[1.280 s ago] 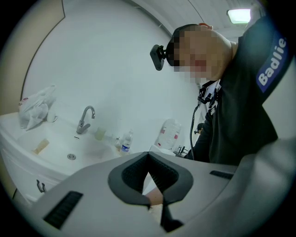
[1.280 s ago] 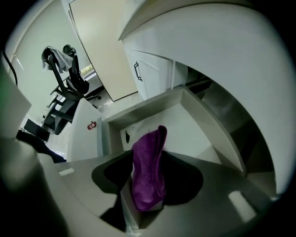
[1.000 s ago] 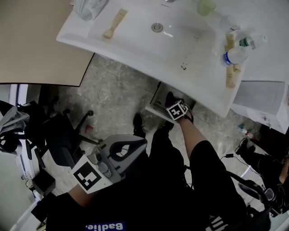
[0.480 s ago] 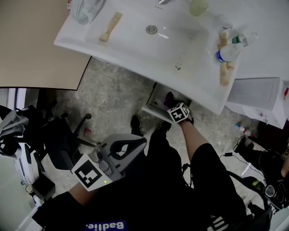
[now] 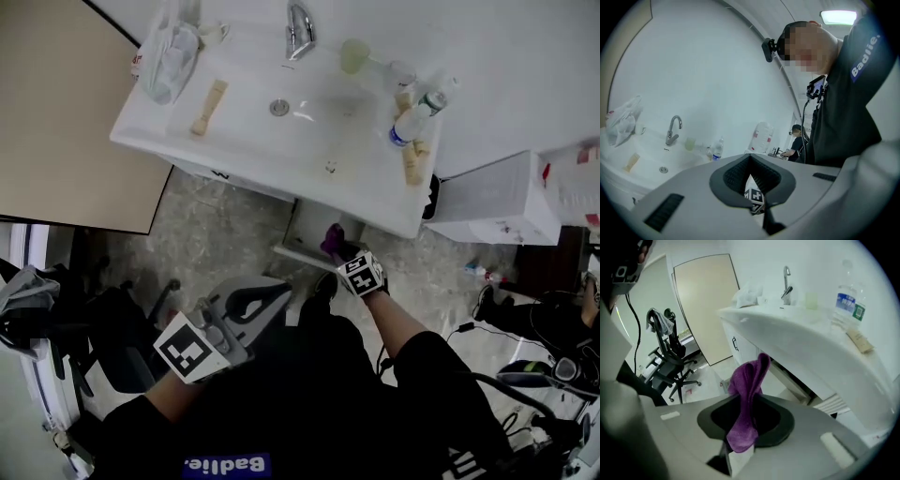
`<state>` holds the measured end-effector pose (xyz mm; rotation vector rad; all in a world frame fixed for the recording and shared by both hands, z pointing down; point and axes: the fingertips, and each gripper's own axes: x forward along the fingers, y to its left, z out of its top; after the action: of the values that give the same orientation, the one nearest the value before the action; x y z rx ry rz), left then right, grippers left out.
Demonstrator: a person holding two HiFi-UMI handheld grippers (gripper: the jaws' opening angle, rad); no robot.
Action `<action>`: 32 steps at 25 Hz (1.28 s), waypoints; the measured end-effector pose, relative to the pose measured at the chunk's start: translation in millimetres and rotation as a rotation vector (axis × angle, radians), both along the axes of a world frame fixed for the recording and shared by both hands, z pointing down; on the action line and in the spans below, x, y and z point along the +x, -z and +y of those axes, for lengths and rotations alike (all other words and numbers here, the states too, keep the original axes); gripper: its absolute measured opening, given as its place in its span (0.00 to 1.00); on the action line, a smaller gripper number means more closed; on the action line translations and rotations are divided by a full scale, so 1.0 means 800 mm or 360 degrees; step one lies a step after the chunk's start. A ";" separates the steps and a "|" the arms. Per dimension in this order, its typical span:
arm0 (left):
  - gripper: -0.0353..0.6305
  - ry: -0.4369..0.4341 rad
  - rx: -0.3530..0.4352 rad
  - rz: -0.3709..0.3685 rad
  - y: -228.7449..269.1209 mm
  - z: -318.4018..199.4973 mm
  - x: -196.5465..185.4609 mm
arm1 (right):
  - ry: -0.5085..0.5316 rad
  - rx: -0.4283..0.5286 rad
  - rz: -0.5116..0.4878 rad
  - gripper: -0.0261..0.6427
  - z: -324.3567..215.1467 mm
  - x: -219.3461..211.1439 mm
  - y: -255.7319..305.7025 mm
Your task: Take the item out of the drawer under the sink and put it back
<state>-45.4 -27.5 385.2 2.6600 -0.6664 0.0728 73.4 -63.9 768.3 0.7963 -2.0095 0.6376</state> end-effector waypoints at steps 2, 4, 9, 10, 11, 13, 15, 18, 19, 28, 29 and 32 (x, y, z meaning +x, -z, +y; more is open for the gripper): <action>0.04 0.0009 0.0021 0.0017 0.012 0.001 -0.002 | -0.0068 0.0041 -0.0071 0.16 0.008 0.000 0.036; 0.04 0.0010 0.0035 0.0036 0.022 0.003 -0.004 | -0.0129 0.0101 -0.0147 0.16 0.015 -0.002 0.076; 0.04 0.0028 0.0130 0.0069 0.043 -0.003 -0.009 | -0.0158 0.0293 -0.0251 0.16 0.027 -0.010 0.170; 0.04 0.0025 0.0138 0.0076 0.046 -0.004 -0.010 | -0.0163 0.0327 -0.0270 0.16 0.029 -0.012 0.185; 0.04 0.0018 0.0139 0.0078 0.047 -0.005 -0.011 | -0.0173 0.0358 -0.0294 0.16 0.031 -0.013 0.200; 0.04 0.0003 0.0136 0.0082 0.048 -0.005 -0.012 | -0.0192 0.0417 -0.0354 0.16 0.033 -0.015 0.232; 0.04 -0.0008 0.0126 0.0084 0.047 -0.006 -0.013 | -0.0172 0.0474 -0.0421 0.16 0.037 -0.022 0.264; 0.04 -0.0025 0.0108 0.0094 0.046 -0.008 -0.012 | -0.0104 0.0565 -0.0522 0.16 0.042 -0.034 0.316; 0.04 -0.0038 0.0112 0.0098 0.048 -0.009 -0.010 | -0.0093 0.0599 -0.0553 0.16 0.042 -0.036 0.333; 0.04 -0.0169 0.0154 0.0138 0.066 -0.004 0.011 | -0.0047 0.0874 -0.0794 0.16 0.054 -0.053 0.471; 0.04 -0.0175 0.0165 0.0152 0.069 -0.003 0.014 | -0.0064 0.0898 -0.0824 0.16 0.055 -0.052 0.483; 0.04 -0.0214 0.0197 0.0177 0.076 0.001 0.021 | -0.0133 0.0956 -0.0918 0.16 0.059 -0.049 0.515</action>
<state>-28.9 -26.6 324.4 2.8007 -0.4704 -0.0815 34.2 -16.7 356.4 1.1415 -2.7716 0.3179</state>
